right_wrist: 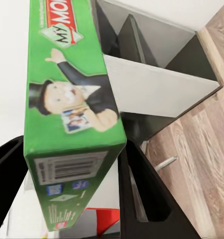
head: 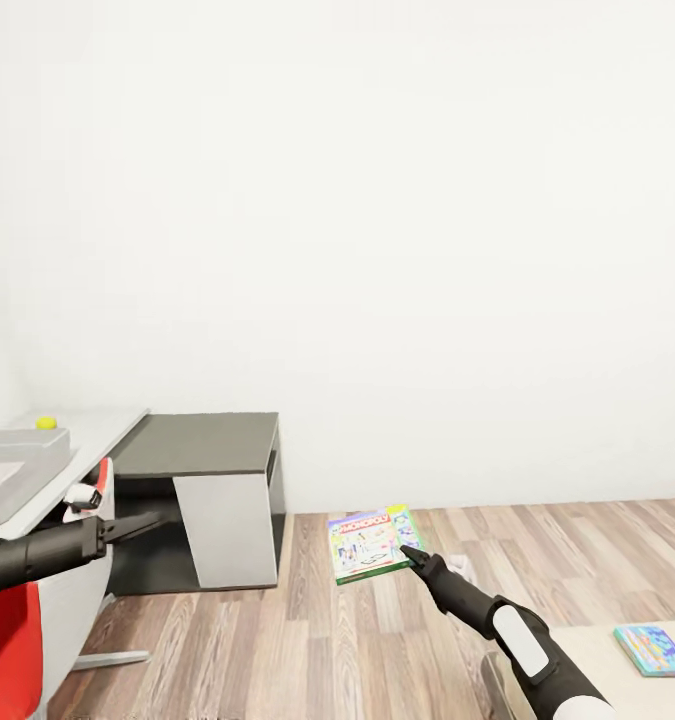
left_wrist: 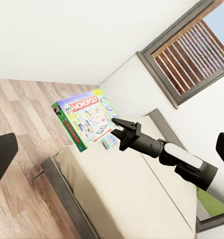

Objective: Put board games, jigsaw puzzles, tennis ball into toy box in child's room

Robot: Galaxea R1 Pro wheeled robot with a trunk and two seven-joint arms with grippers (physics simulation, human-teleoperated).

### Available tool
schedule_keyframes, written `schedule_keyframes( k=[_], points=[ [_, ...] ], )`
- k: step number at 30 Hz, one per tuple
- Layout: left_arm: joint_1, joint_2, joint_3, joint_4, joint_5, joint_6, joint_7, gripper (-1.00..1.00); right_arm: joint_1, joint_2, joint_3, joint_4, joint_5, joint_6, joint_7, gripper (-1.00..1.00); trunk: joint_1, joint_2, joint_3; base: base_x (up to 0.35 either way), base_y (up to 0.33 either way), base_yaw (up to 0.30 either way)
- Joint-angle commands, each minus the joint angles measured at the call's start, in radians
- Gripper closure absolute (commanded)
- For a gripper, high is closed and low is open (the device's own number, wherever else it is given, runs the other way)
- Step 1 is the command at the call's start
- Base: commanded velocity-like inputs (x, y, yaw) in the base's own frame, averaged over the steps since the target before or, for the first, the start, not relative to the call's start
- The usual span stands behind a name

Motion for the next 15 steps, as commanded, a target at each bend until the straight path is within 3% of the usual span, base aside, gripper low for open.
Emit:
schedule_keyframes(
  k=[1, 15],
  points=[
    [-0.001, 0.000, 0.000, 0.000, -0.001, 0.011, -0.004, -1.00, 0.000, 0.000, -0.004, -0.001, -0.009, 0.009, 0.001, 1.00, 0.000, -0.001, 0.000, 0.000, 0.000, 0.291],
    [-0.001, 0.000, -0.001, 0.000, -0.001, 0.011, -0.004, -1.00, 0.000, 0.001, -0.004, 0.000, -0.008, 0.009, 0.001, 1.00, 0.000, -0.001, 0.000, 0.000, 0.000, 0.291]
  ],
)
